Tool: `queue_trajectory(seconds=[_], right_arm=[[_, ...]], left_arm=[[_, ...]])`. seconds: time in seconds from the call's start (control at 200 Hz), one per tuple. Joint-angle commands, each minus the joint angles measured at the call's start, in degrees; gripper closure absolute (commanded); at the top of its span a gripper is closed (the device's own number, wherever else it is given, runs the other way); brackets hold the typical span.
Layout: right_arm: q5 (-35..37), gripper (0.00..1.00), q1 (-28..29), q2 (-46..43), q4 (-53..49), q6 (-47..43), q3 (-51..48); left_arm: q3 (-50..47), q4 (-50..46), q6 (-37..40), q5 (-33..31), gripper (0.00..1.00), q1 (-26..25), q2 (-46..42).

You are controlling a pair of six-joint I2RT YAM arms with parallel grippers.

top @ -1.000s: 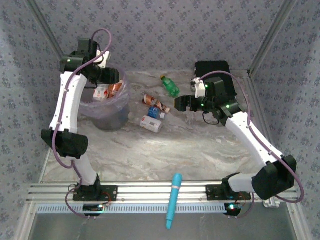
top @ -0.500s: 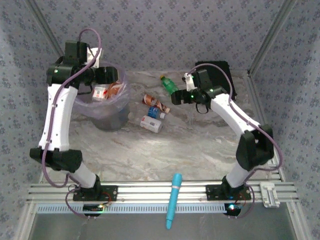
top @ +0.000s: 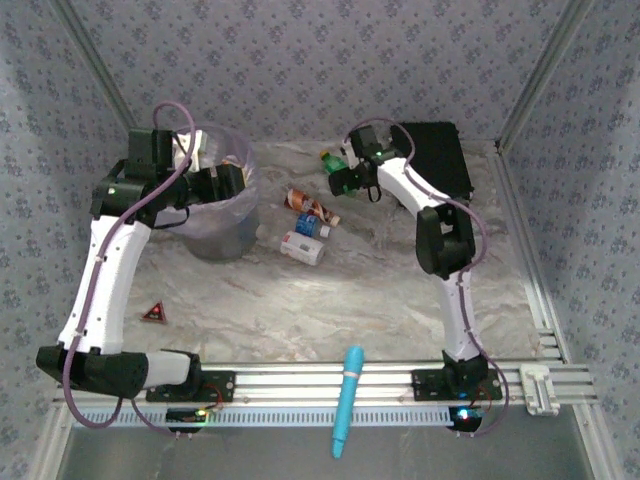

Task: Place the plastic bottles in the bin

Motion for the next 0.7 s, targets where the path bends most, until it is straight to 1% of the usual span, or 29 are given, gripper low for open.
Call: queue_trajectory(seconds=[0.0,0.205,0.275,0.42,0.5,0.695], right_arm=[[2.0,0.00,-0.2,5.6,-4.5,-1.5,7.7],[1.8,0.00,-0.6,16.8,-9.9,-1.0,24.2],[1.6,0.00,-0.7,19.4,-10.9,-1.3,27.5],[1.2,0.03,-0.9,20.4,-10.6,-1.5,28.3],[0.3,0.09,-1.1,20.5,-10.5,-1.8,28.3],[1.9,0.20,-0.5,19.3,-10.6,-3.0,26.5]], left_arm=[[-0.2,2.9,-1.0,2.0,0.19,-0.3,-1.1],[-1.1,4.9,-1.4,2.4,0.19,-0.3,-1.0],[-1.5,5.5,-1.6,2.6,0.19,-0.3,-1.0],[-1.6,5.7,-1.4,2.5,0.19,-0.3,-0.5],[-1.2,5.6,-1.4,2.6,0.19,-0.3,-0.2],[-1.1,6.3,-2.0,3.1,0.19,-0.3,-0.1]])
